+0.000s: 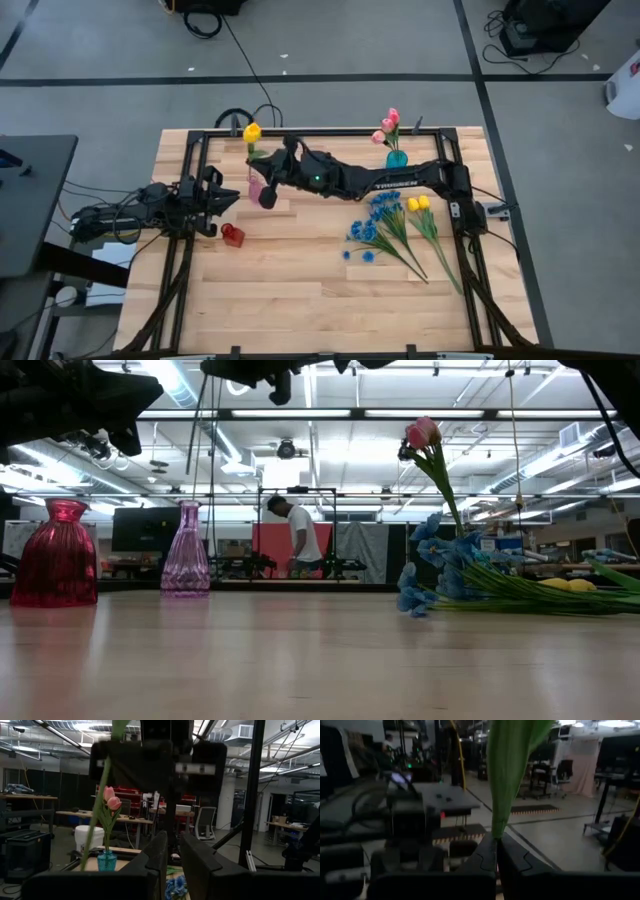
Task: Sort flowers into vase by color
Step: Put the left yellow flower into the pink vase
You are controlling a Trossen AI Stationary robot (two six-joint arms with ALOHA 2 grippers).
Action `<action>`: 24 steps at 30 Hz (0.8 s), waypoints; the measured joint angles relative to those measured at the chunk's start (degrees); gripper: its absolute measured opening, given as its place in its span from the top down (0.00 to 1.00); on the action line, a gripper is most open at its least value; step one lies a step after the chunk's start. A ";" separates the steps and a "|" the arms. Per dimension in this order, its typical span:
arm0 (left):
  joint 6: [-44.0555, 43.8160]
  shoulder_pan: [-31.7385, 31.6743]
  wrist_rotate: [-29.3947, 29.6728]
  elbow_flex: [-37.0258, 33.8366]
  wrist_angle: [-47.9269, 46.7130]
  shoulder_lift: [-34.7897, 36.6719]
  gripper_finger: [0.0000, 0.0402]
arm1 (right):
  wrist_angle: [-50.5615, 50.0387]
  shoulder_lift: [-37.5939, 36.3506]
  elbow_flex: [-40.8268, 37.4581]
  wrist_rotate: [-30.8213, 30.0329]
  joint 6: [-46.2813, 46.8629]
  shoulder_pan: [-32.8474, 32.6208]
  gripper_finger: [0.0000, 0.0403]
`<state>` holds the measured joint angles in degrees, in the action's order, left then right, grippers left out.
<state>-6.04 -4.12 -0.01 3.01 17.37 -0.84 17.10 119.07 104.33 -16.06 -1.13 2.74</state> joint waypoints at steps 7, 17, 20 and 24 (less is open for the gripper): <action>0.04 0.00 0.41 0.00 0.44 0.00 0.86 | -5.43 -0.09 7.60 2.49 -1.52 1.96 0.98; 1.55 0.00 2.10 0.04 1.31 0.00 0.86 | -7.93 4.79 9.01 3.15 -0.16 1.42 0.98; 1.53 0.00 1.82 0.04 1.04 -0.02 0.86 | -6.92 6.80 8.86 1.94 -1.24 1.25 0.98; 1.39 0.01 1.25 0.04 0.88 0.00 0.86 | -6.41 6.43 9.05 1.06 -1.23 1.51 0.98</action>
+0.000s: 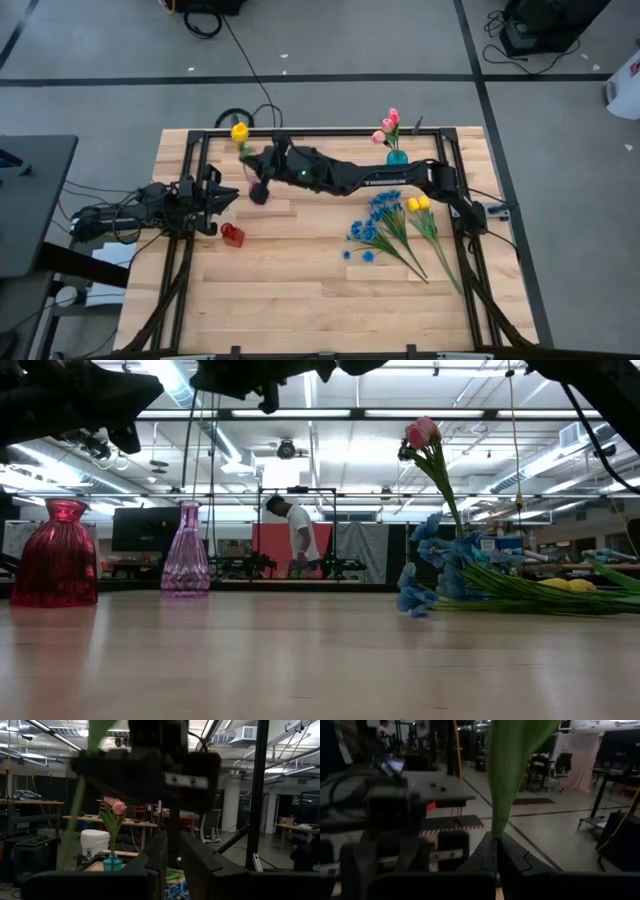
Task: Sort flowers into vase by color
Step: Put the left yellow flower into the pink vase
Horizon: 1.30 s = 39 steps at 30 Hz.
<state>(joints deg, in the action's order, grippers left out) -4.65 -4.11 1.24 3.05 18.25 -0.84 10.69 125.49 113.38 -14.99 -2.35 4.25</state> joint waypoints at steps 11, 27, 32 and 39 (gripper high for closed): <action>-0.46 -0.01 -0.33 0.00 -0.29 -0.04 0.86 | -0.97 0.07 -0.02 0.95 0.37 1.61 0.98; -0.51 -0.01 -0.42 0.00 -0.62 -0.04 0.86 | 1.47 0.06 -6.70 2.02 5.39 2.84 0.98; -0.52 0.00 -0.41 0.00 -0.60 -0.05 0.86 | 3.12 0.06 -9.31 2.87 5.86 2.98 0.98; -0.54 -0.01 -0.40 0.00 -0.56 -0.06 0.86 | 5.65 0.06 -13.85 5.01 8.58 4.21 0.97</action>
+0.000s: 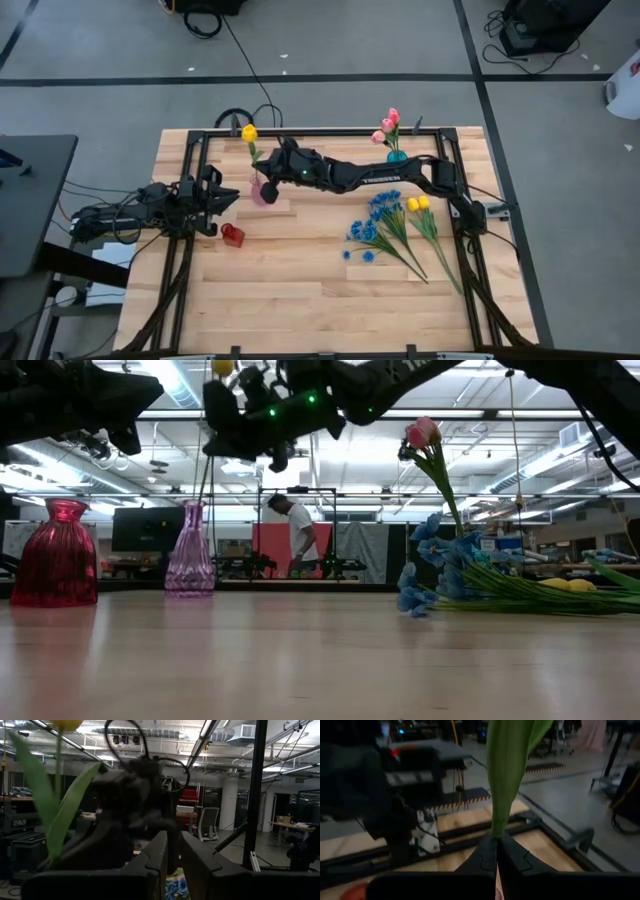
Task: Sort flowers into vase by color
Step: Put the left yellow flower into the pink vase
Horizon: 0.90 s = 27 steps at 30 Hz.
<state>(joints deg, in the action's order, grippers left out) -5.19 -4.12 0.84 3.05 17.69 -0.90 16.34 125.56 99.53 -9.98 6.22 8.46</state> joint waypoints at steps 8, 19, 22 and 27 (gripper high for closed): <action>0.00 0.00 0.00 0.00 -0.02 0.01 0.86 | -8.54 0.00 -1.12 -0.80 1.79 0.04 0.97; 0.00 0.00 0.00 0.00 -0.07 0.00 0.86 | -14.13 -0.09 -1.10 -0.86 2.70 -0.61 0.97; 0.00 0.02 0.00 -0.02 -0.29 0.01 0.86 | -14.24 -0.09 -1.08 -0.91 2.36 -0.61 0.97; 0.00 0.00 0.00 -0.02 -0.48 0.00 0.86 | -14.56 -0.09 -1.08 -0.89 1.70 -0.61 0.90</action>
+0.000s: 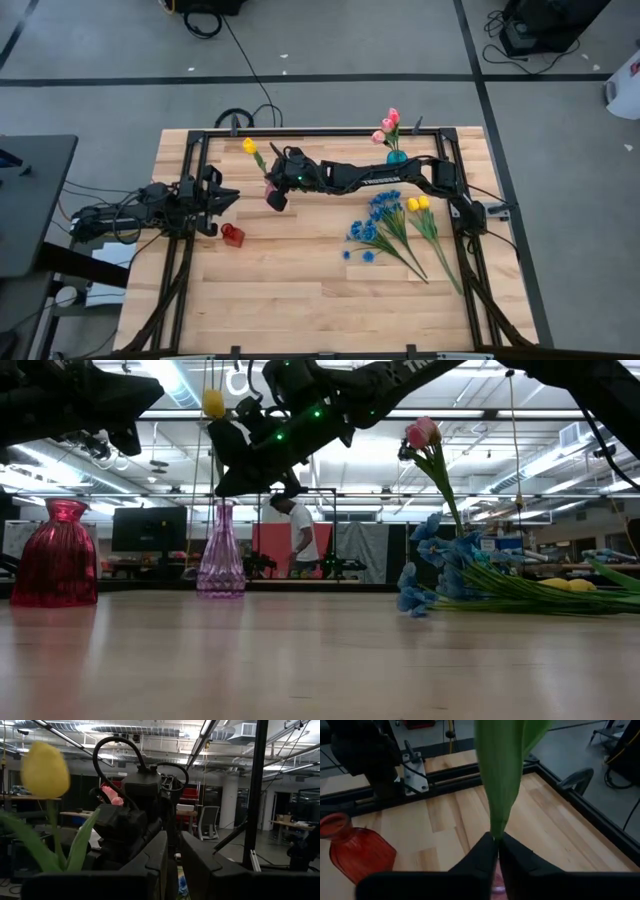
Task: Sort flowers into vase by color
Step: Put the left yellow flower into the pink vase
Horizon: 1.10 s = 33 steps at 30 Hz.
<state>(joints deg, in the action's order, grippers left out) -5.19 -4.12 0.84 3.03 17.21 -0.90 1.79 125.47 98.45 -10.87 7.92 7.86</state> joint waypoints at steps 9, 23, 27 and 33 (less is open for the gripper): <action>-0.02 0.01 0.00 -0.02 -0.63 -0.01 0.86 | -7.48 -2.53 0.00 -1.41 0.02 -0.17 0.69; 0.26 0.02 0.00 -0.02 -1.71 -0.01 0.86 | -23.93 -13.74 0.03 -10.88 2.61 -8.79 0.66; 0.24 0.02 0.00 -0.02 -2.07 -0.01 0.86 | -32.64 -16.23 0.07 -16.09 6.40 -13.56 0.66; -1.05 0.02 -0.01 -0.02 -2.25 0.01 0.86 | -49.13 -19.02 0.02 -19.08 19.50 -19.28 0.67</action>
<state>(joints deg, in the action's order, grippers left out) -6.24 -4.10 0.83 3.01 14.96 -0.89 -47.34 106.45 98.48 -29.95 27.42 -11.42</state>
